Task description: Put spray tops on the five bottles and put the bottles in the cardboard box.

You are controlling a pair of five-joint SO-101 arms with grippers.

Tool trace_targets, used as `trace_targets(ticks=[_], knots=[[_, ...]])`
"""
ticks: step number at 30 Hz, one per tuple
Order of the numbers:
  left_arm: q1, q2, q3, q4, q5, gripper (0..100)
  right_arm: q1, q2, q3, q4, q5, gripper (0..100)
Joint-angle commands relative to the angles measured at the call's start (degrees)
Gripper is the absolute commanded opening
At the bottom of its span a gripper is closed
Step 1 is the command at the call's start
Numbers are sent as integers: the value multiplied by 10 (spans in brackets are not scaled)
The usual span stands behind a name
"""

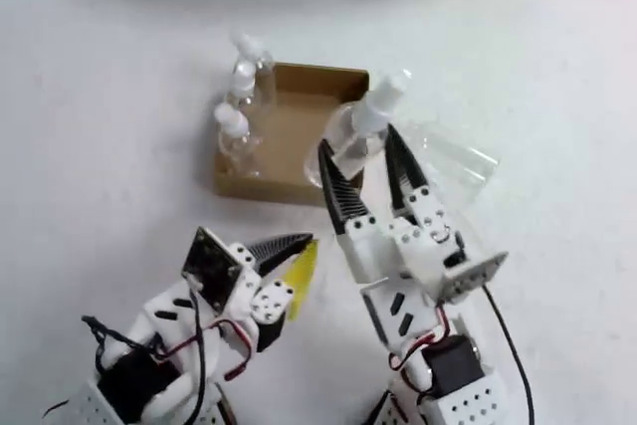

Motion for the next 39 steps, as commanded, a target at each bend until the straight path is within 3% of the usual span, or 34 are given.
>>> trace_targets(ticks=[1,6,12,17,22,28,39], knots=[[4,-7,34,-51,-4,27,-25,102,-94,-14,-9,14],[4,-7,56,-76,-2,27,-64,209,-146,-18,-11,14],[3,-7,56,-76,-1,27,-111,235,-142,-10,-62,14],[-23,-7,56,-79,-1,27,-113,234,-142,65,-66,14],[-68,-7,83,-133,-1,27,-113,193,-141,144,-67,14],[-71,-7,113,-174,-1,27,-113,109,-141,240,-62,14],[-73,-7,113,-171,-1,27,-109,89,-142,281,-13,14]])
